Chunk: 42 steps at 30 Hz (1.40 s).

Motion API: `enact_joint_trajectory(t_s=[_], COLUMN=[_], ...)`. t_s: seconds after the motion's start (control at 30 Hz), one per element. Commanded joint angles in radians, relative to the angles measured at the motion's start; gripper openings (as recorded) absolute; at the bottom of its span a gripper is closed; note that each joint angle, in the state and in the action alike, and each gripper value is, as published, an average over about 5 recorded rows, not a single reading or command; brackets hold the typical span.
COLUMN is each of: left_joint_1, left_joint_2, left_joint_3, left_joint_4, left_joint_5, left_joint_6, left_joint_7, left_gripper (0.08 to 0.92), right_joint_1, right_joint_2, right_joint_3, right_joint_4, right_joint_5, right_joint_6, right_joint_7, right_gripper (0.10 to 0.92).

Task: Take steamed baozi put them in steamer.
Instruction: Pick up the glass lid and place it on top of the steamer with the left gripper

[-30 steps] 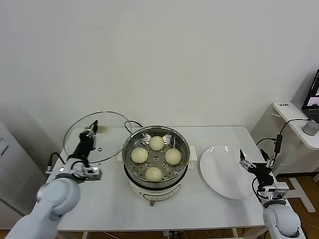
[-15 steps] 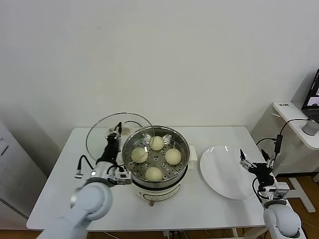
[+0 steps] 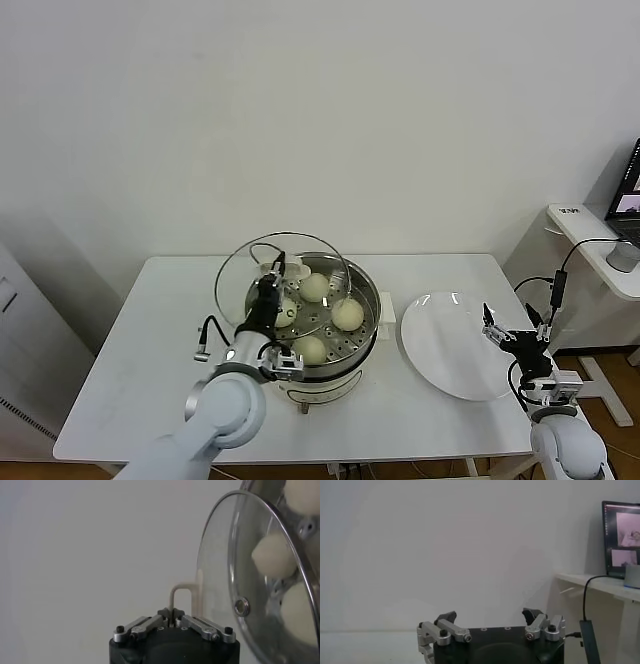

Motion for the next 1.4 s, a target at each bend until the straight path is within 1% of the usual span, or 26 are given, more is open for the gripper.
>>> enact_joint_trajectory(t_s=[0.03, 0.6, 1.07, 1.4], left_joint_1=[-0.030, -0.022, 0.014, 0.017], left_joint_2=[-0.039, -0.053, -0.070, -0.081], left_joint_3=[0.062, 0.092, 0.093, 0.094], left_joint_4=[0.064, 0.105, 0.084, 0.090], left_joint_5=[0.010, 0.011, 0.036, 0.048], left_joint_6=[-0.033, -0.043, -0.029, -0.028], left_joint_7=[-0.027, -0.042, -0.037, -0.036], left_gripper=[0.101, 0.101, 0.101, 0.101], right_joint_1=[0.001, -0.005, -0.005, -0.011], right_joint_2=[0.001, -0.002, -0.003, -0.003], right_joint_3=[-0.002, 0.005, 0.009, 0.014], right_joint_4=[0.003, 0.002, -0.002, -0.002], right_joint_5=[0.000, 0.001, 0.000, 0.000], right_joint_6=[-0.001, 0.000, 0.000, 0.001], right_joint_7=[0.001, -0.001, -0.002, -0.004], right_gripper=[0.823, 0.823, 0.823, 0.823])
